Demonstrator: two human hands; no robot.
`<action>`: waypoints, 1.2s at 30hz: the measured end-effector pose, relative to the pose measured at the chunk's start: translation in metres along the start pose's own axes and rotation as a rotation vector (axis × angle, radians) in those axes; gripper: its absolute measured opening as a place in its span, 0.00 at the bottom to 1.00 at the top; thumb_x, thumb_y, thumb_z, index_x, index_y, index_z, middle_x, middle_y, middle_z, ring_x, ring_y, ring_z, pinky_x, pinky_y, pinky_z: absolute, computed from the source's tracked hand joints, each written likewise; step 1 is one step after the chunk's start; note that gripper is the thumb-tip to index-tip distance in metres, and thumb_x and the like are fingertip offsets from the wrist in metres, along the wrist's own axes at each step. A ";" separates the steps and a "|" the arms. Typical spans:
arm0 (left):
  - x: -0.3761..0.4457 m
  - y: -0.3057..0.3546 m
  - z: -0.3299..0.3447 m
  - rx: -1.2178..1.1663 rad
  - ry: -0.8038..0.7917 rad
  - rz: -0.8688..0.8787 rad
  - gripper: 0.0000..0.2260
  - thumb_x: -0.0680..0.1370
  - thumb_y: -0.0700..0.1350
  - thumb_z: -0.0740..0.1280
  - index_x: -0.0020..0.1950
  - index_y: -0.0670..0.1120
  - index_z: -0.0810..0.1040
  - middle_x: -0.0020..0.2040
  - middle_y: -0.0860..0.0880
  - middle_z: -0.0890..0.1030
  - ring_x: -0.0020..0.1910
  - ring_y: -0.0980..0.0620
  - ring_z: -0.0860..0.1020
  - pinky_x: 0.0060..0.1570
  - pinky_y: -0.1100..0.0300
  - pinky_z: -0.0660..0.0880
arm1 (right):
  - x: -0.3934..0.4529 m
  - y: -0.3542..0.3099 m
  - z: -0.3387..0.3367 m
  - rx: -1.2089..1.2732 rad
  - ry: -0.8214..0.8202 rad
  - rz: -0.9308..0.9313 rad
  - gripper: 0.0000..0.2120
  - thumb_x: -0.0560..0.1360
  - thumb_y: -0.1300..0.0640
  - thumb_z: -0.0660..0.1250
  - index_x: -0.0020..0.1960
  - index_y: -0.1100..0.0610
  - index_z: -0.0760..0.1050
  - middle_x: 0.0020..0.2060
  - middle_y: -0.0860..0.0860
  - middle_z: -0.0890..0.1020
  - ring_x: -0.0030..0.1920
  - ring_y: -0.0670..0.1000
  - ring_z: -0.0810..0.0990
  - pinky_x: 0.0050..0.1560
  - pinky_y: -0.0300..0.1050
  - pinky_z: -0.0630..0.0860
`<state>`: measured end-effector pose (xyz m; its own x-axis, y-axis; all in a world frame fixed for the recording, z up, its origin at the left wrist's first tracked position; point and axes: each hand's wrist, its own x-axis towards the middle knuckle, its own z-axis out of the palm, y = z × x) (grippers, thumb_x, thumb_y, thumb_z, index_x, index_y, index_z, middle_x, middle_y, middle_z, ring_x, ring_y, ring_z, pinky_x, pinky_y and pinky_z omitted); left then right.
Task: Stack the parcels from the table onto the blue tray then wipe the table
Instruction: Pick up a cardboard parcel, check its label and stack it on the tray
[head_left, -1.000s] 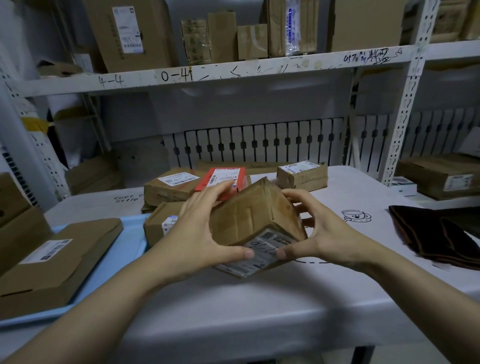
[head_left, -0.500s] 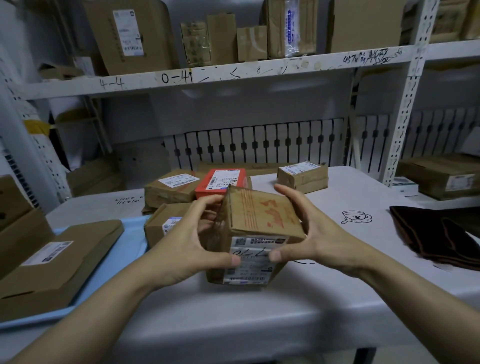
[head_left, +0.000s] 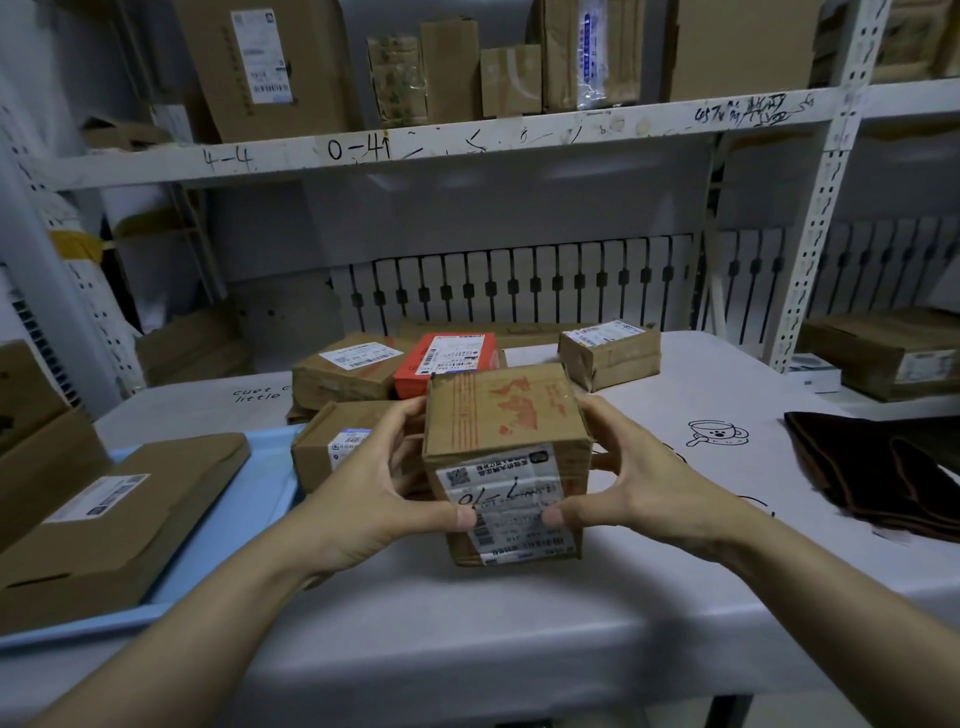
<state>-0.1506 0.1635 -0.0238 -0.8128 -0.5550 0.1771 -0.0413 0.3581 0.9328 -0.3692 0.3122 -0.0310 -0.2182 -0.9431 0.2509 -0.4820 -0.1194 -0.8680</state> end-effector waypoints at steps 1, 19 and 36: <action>0.000 -0.001 0.000 0.002 0.000 -0.006 0.44 0.59 0.41 0.81 0.71 0.52 0.66 0.65 0.53 0.79 0.67 0.54 0.76 0.67 0.51 0.73 | 0.000 0.000 0.000 -0.004 0.002 -0.001 0.42 0.63 0.60 0.82 0.71 0.44 0.67 0.63 0.41 0.79 0.65 0.45 0.76 0.68 0.57 0.70; 0.001 0.015 0.010 0.385 0.000 0.142 0.49 0.63 0.52 0.82 0.76 0.64 0.56 0.73 0.64 0.64 0.72 0.66 0.63 0.68 0.67 0.65 | 0.004 -0.009 0.010 -0.410 0.033 -0.138 0.46 0.59 0.47 0.76 0.73 0.37 0.60 0.59 0.36 0.68 0.64 0.45 0.62 0.70 0.48 0.62; -0.011 -0.003 -0.010 0.034 0.063 -0.004 0.42 0.62 0.37 0.80 0.71 0.53 0.66 0.64 0.55 0.79 0.65 0.53 0.77 0.64 0.49 0.75 | -0.002 0.009 -0.001 -0.054 0.016 -0.017 0.46 0.62 0.62 0.83 0.72 0.44 0.64 0.63 0.43 0.77 0.64 0.45 0.75 0.66 0.49 0.73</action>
<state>-0.1358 0.1610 -0.0259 -0.7744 -0.6022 0.1937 -0.0653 0.3807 0.9224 -0.3738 0.3132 -0.0395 -0.2229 -0.9360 0.2724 -0.5304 -0.1180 -0.8395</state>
